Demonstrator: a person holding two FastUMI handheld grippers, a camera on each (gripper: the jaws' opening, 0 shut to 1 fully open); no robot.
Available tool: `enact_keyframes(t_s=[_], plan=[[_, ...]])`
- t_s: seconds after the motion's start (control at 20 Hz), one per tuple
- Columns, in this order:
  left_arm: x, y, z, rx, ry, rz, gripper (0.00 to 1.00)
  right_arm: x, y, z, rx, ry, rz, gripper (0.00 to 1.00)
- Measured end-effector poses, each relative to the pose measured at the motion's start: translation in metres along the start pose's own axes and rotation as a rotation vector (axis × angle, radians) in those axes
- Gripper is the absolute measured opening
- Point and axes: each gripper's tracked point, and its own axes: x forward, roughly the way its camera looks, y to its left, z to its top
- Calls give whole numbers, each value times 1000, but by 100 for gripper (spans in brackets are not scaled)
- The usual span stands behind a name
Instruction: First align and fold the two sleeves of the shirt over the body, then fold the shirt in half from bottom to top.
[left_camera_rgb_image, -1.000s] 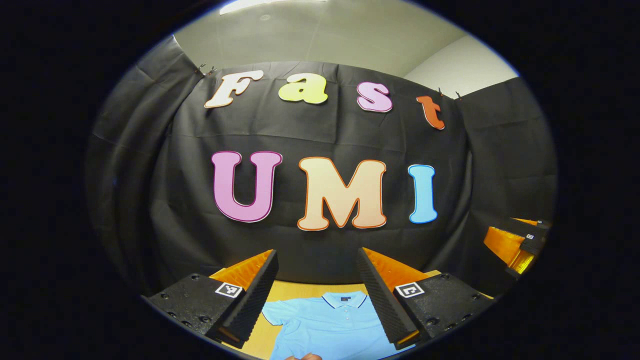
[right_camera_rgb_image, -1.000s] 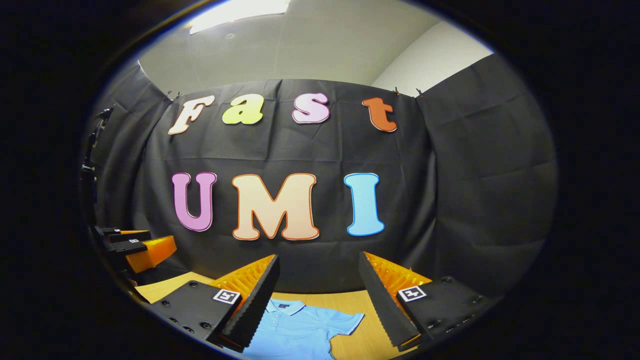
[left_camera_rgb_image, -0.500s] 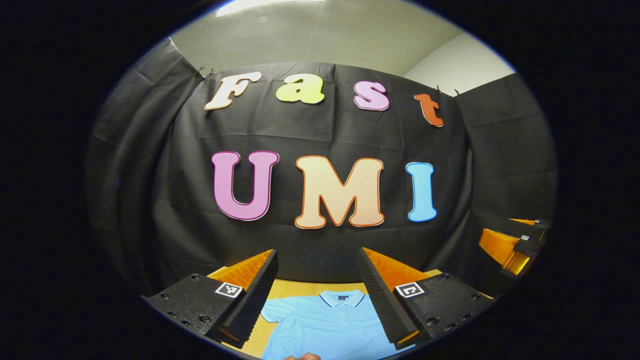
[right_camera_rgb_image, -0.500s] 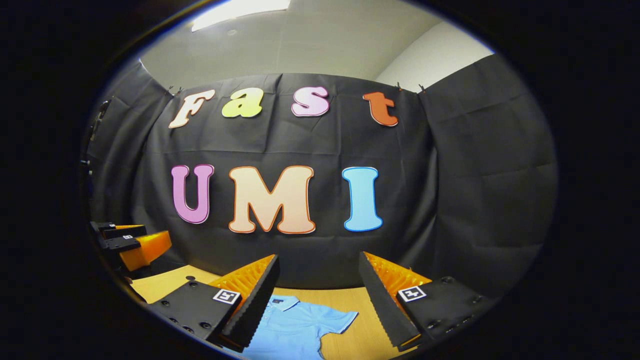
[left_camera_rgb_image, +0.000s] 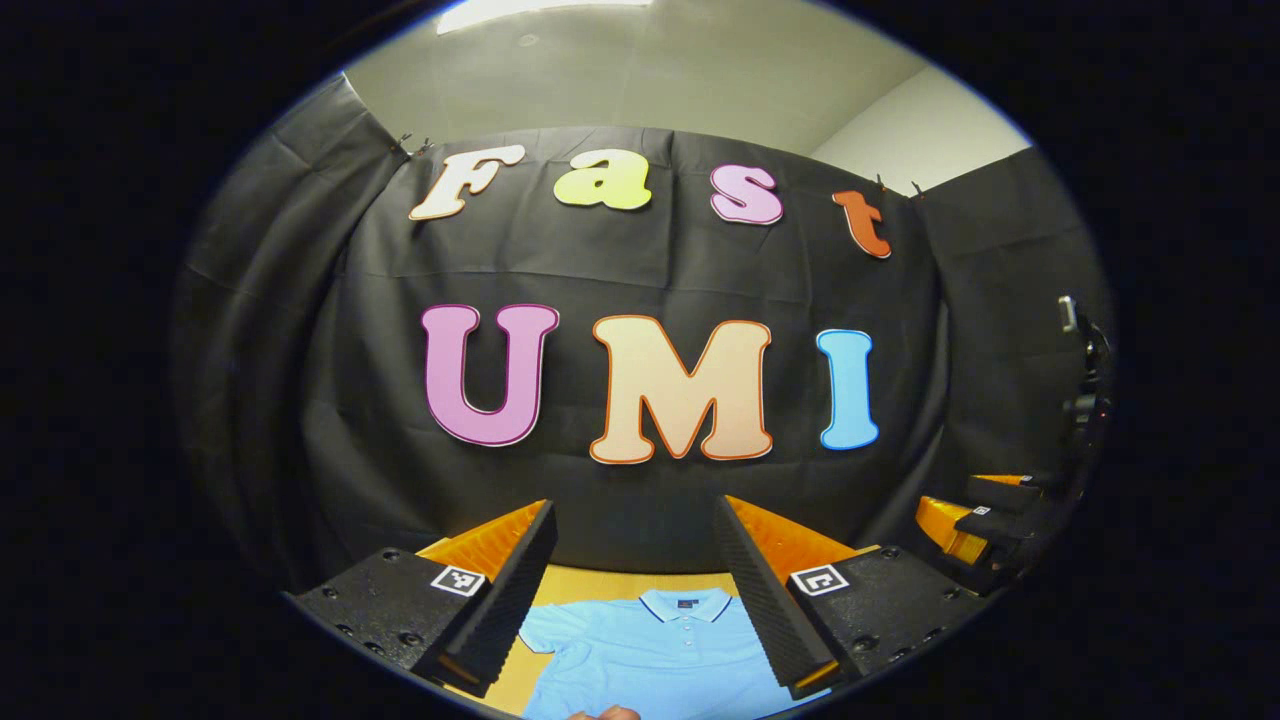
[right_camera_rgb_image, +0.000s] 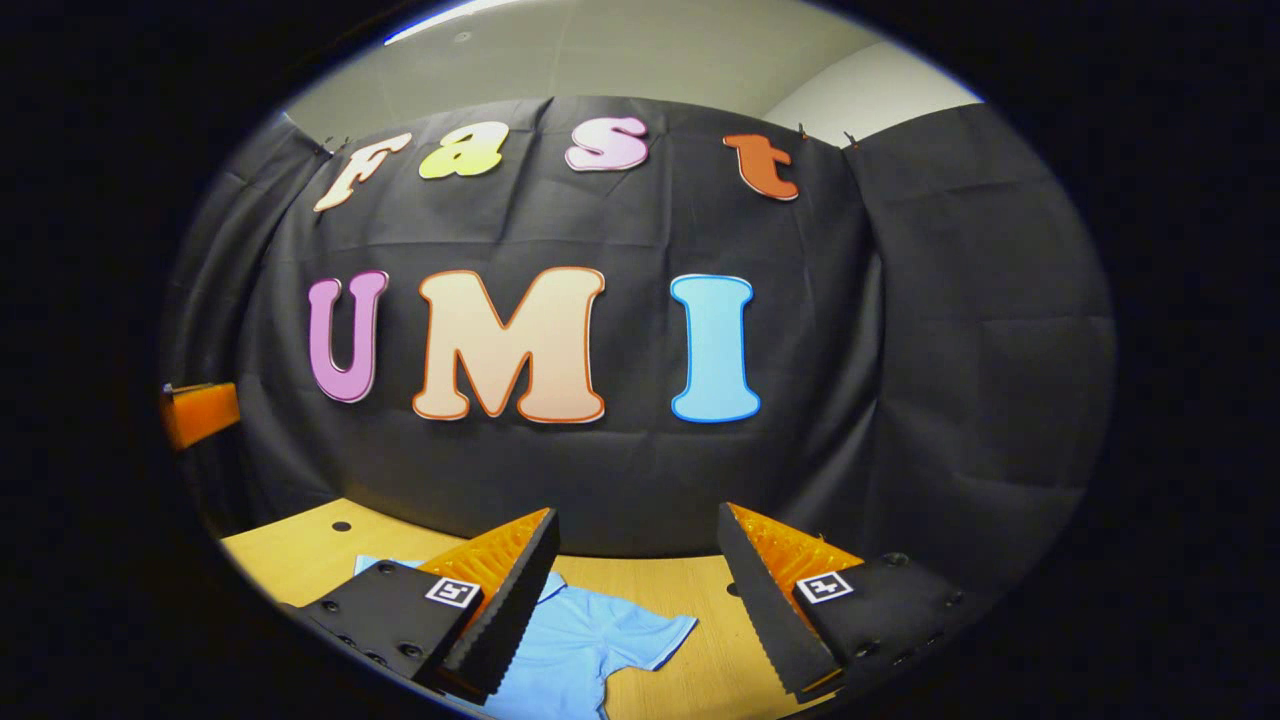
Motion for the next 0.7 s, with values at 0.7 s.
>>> enact_keyframes(t_s=[0.7], plan=[[22,75,-26,30,78,66,94,103,-10,-154,-63,278,-111,99]])
